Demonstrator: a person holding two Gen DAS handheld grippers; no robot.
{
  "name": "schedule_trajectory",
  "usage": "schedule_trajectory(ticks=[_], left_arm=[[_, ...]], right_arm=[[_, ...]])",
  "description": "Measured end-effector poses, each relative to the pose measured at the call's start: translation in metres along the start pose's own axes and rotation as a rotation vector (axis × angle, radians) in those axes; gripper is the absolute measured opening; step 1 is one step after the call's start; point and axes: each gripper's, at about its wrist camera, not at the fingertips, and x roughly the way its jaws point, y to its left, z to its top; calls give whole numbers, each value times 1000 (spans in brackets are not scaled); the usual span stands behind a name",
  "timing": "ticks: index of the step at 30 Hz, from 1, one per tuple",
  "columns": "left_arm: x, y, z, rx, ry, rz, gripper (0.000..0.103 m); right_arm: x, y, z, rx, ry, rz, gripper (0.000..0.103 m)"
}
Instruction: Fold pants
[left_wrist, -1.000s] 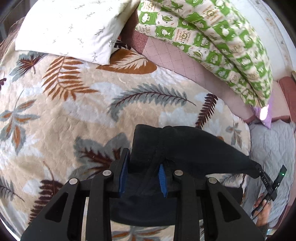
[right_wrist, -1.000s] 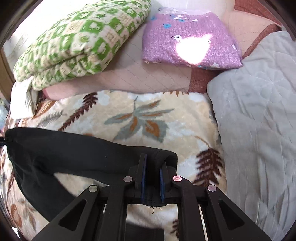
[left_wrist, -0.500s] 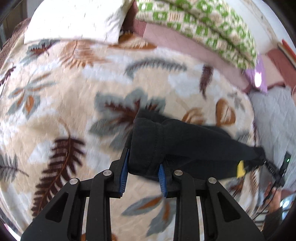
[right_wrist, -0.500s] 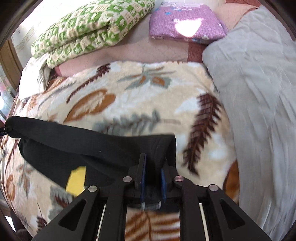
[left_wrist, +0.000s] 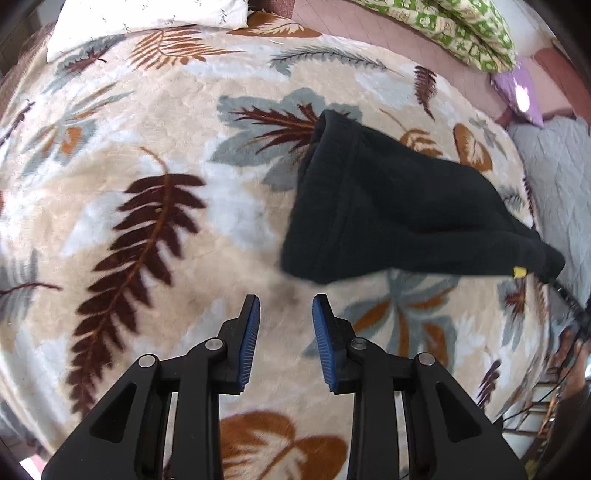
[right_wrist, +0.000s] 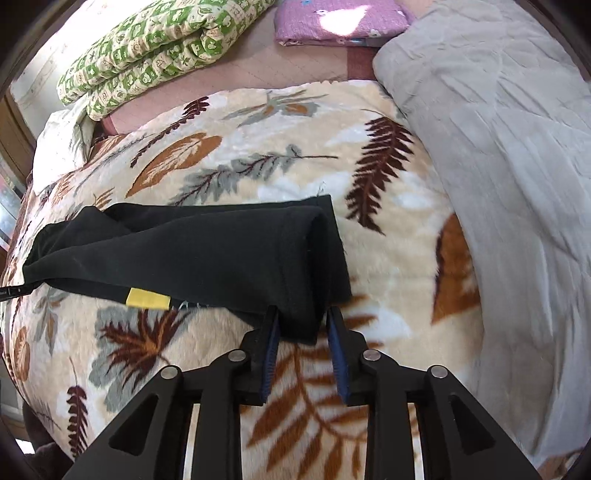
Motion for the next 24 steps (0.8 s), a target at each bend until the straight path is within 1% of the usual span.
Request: schedule_trajectory(ticks=[2, 3, 5, 8, 10, 12, 13, 14, 15, 18, 20, 24], left_arm=[[-4, 4, -5, 12, -2, 24, 28], [-6, 8, -7, 7, 2, 30, 28], [-7, 17, -10, -10, 16, 19, 28], [-13, 29, -12, -35, 22, 8, 28], [-17, 35, -8, -55, 18, 9, 28], [-22, 38, 2, -91, 14, -18, 28], [-24, 39, 8, -106, 15, -36, 28], [-25, 38, 14, -119, 20, -58, 28], [-25, 35, 24, -132, 30, -88, 28], [-18, 27, 47, -145, 63, -128, 29], [-6, 18, 65, -148, 93, -123, 29], [12, 9, 96, -173, 131, -152, 29]], right_arm=[[-7, -3, -1, 22, -4, -4, 41], [-11, -5, -1, 34, -12, -7, 41], [-16, -8, -5, 54, -8, 0, 48], [-23, -11, -12, 76, 3, 23, 48], [-27, -18, -8, 141, -17, 68, 49], [-28, -28, 4, 250, -46, 145, 53], [-25, -32, 11, 304, -58, 182, 59], [-22, -32, 17, 333, -60, 194, 62], [-17, -33, 25, 357, -57, 197, 62], [-3, -26, 41, 356, -30, 165, 62], [3, -21, 46, 339, -17, 148, 62], [8, -17, 50, 318, -6, 151, 62]])
